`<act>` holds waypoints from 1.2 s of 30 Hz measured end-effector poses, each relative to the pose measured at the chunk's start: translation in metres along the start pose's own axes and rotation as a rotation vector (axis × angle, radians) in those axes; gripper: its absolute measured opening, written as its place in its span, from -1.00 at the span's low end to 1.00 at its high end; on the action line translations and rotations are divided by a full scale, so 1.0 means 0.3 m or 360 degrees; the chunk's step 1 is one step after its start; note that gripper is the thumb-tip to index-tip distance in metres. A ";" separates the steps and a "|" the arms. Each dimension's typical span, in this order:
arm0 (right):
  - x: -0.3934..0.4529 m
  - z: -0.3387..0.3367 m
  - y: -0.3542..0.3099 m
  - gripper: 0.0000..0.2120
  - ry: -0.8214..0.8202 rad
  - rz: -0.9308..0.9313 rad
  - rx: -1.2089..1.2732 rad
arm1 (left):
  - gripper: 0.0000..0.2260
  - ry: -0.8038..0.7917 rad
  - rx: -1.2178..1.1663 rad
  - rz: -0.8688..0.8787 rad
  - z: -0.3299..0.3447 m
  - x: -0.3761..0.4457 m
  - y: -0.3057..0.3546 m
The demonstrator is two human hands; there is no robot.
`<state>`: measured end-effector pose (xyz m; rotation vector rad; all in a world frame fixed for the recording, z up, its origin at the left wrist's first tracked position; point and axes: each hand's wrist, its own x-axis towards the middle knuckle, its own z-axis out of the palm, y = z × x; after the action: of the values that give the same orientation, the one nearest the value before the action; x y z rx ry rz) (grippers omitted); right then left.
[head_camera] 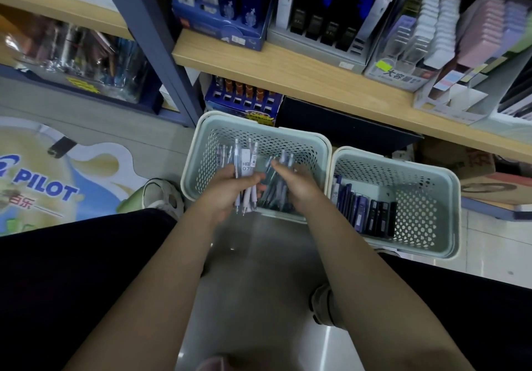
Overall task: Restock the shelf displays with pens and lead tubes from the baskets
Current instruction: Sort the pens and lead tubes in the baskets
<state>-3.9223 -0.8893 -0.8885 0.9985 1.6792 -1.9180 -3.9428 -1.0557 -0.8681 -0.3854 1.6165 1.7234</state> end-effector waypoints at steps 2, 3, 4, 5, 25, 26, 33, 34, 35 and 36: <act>-0.032 -0.005 -0.017 -0.09 -0.0004 -0.0065 -0.0025 | -0.78 0.0003 -0.0016 0.0009 0.019 -0.005 0.004; -0.058 -0.014 -0.030 -0.29 -0.0047 -0.0130 -0.0055 | -0.74 0.0011 -0.0017 0.0014 0.030 -0.004 0.004; -0.073 -0.026 -0.030 -0.52 -0.0127 -0.0188 -0.0060 | -0.71 0.0011 -0.0002 0.0025 0.045 -0.004 0.006; -0.096 -0.035 -0.033 -0.63 -0.0216 -0.0236 -0.0038 | -0.69 0.0002 0.0029 0.0041 0.060 -0.001 0.005; -0.205 -0.254 -0.036 -0.79 -0.0112 -0.0181 0.0536 | -0.79 -0.0330 0.0201 -0.0064 0.287 -0.032 0.030; -0.206 -0.261 -0.036 -0.80 -0.0089 -0.0180 0.0556 | -0.76 -0.0322 0.0193 -0.0062 0.291 -0.028 0.026; -0.159 -0.283 -0.056 -0.81 0.0110 -0.0189 0.0695 | -0.79 -0.0188 0.0033 -0.0070 0.189 -0.020 0.022; -0.151 -0.263 -0.064 -0.82 0.0082 -0.0178 0.0665 | -0.76 -0.0159 0.0031 -0.0059 0.163 -0.019 0.024; -0.136 -0.235 -0.068 -0.85 0.0031 -0.0167 0.0604 | -0.71 -0.0134 0.0021 -0.0048 0.138 -0.017 0.025; -0.121 -0.201 -0.070 -0.89 -0.0033 -0.0139 0.0538 | -0.67 -0.0108 0.0017 -0.0037 0.116 -0.016 0.026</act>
<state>-3.8979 -0.8322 -0.8490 1.0332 1.4361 -2.3147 -3.9359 -1.0235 -0.8536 -0.3356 1.5659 1.6921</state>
